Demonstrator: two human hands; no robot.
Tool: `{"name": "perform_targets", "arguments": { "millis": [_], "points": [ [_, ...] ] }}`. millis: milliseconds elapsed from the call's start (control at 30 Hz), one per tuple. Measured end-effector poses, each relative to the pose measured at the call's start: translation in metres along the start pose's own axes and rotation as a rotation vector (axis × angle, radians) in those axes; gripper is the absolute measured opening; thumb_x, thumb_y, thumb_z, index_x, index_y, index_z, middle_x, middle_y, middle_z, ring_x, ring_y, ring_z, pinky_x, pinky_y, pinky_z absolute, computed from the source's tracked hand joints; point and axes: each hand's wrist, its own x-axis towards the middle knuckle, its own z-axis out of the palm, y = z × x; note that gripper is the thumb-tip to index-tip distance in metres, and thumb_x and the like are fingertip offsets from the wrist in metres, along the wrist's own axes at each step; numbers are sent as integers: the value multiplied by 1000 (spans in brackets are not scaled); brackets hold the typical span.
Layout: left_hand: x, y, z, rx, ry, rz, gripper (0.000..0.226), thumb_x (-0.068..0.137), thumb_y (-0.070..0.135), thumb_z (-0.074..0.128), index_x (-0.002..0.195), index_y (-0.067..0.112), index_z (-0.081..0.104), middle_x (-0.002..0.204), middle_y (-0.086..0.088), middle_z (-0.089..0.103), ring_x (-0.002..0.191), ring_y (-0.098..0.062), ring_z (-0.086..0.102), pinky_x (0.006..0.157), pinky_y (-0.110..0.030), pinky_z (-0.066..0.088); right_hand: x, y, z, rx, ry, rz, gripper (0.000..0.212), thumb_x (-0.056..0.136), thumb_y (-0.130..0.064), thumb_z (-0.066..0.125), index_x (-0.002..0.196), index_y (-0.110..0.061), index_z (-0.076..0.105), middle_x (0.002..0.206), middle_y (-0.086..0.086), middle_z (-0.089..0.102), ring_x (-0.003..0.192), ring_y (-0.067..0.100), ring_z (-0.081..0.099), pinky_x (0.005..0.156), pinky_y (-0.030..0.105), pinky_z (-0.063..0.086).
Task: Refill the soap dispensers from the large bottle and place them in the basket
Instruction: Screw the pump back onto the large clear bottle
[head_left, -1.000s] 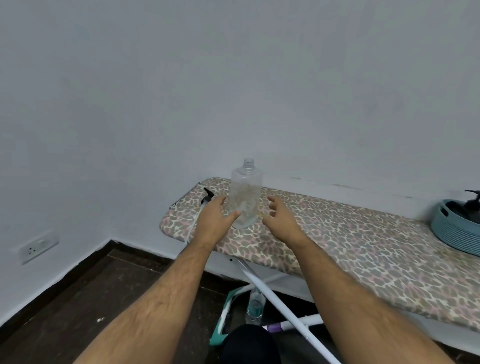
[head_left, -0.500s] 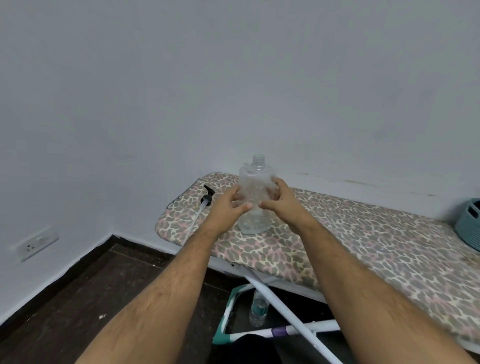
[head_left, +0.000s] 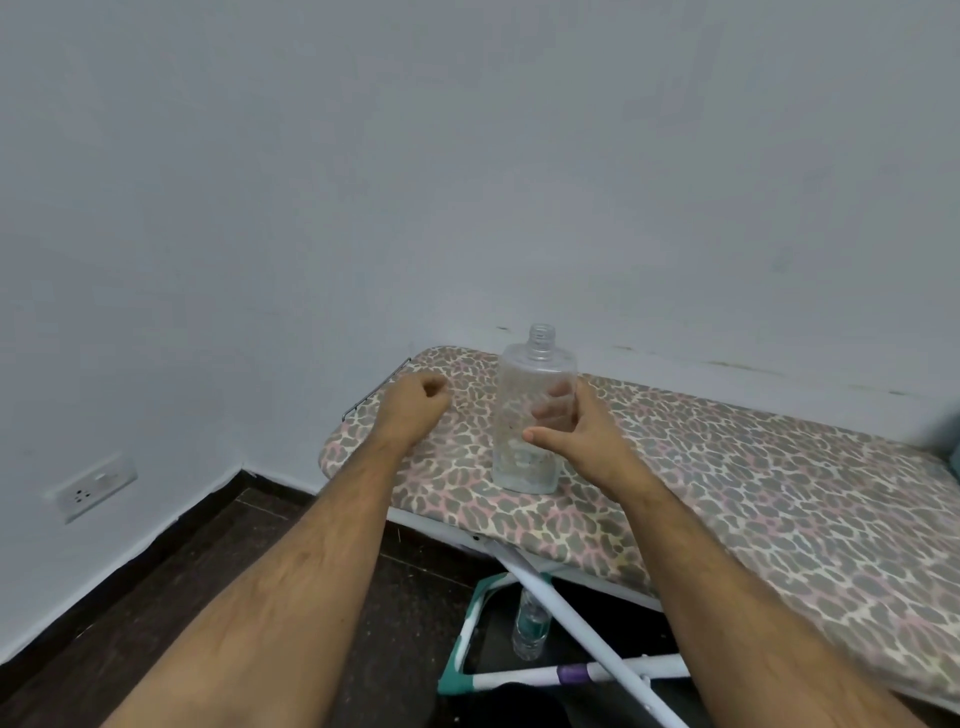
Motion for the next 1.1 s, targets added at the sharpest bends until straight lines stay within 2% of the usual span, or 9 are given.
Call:
{"name": "perform_targets", "arguments": {
  "millis": [133, 267, 467, 633, 700, 833, 933, 1000, 1100],
  "points": [
    [19, -11, 0, 275, 202, -76, 25, 84, 23, 65, 108, 14, 70, 95, 0, 69, 86, -21, 62, 70, -28, 47, -1, 3, 0, -42, -12, -35, 58, 82, -21, 82, 126, -22, 45, 116, 0, 63, 107, 14, 65, 89, 31, 54],
    [36, -22, 9, 467, 149, -195, 34, 80, 47, 72, 95, 17, 66, 93, -2, 70, 84, -23, 66, 63, -29, 50, -2, 7, 1, -42, -4, -55, 56, 83, -20, 80, 125, -24, 43, 115, -2, 63, 106, 12, 65, 86, 28, 53],
    [45, -29, 21, 470, 111, -283, 33, 84, 44, 72, 95, 14, 68, 87, 0, 66, 86, -21, 64, 68, -31, 49, 1, 13, 0, -77, -11, -75, 57, 84, -23, 80, 125, -28, 41, 115, -5, 62, 108, 11, 64, 93, 35, 54],
    [41, -15, 29, 254, 98, -206, 21, 84, 34, 74, 95, 16, 76, 71, 4, 72, 63, -12, 69, 61, -30, 57, -2, 12, -2, -87, -11, -79, 57, 84, -23, 80, 125, -28, 41, 115, -5, 63, 108, 11, 64, 96, 38, 53],
    [37, 0, 31, 168, 114, -158, 22, 84, 34, 75, 95, 15, 75, 71, 5, 70, 56, -9, 63, 50, -25, 47, -4, 10, -4, -83, -8, -72, 57, 84, -22, 80, 126, -28, 41, 115, -4, 63, 108, 12, 64, 96, 38, 53],
    [27, 39, 35, -30, 121, -38, 24, 80, 31, 78, 95, 12, 76, 78, 3, 69, 62, -5, 58, 48, -16, 37, -14, 9, -17, -98, 19, -50, 61, 83, -24, 81, 129, -27, 41, 114, -2, 62, 108, 14, 63, 92, 35, 53],
    [19, 70, 38, -192, 91, 30, 29, 77, 32, 82, 98, 12, 76, 87, 2, 73, 74, -7, 65, 61, -14, 47, -29, 6, -35, -125, 68, -28, 61, 82, -23, 82, 128, -25, 42, 112, -2, 62, 105, 13, 63, 80, 24, 50],
    [15, 89, 41, -300, 65, 64, 35, 75, 31, 84, 102, 11, 75, 94, 0, 74, 87, -12, 69, 79, -27, 56, -38, 9, -49, -134, 104, -7, 62, 80, -22, 84, 127, -23, 43, 111, -1, 62, 103, 14, 63, 79, 24, 48],
    [7, 121, 42, -436, 15, 114, 34, 73, 28, 86, 102, 14, 74, 96, 1, 74, 92, -12, 70, 90, -36, 58, -54, 12, -75, -162, 159, 23, 61, 79, -23, 85, 125, -21, 45, 111, 1, 62, 102, 15, 63, 82, 29, 50]
  ]
}}
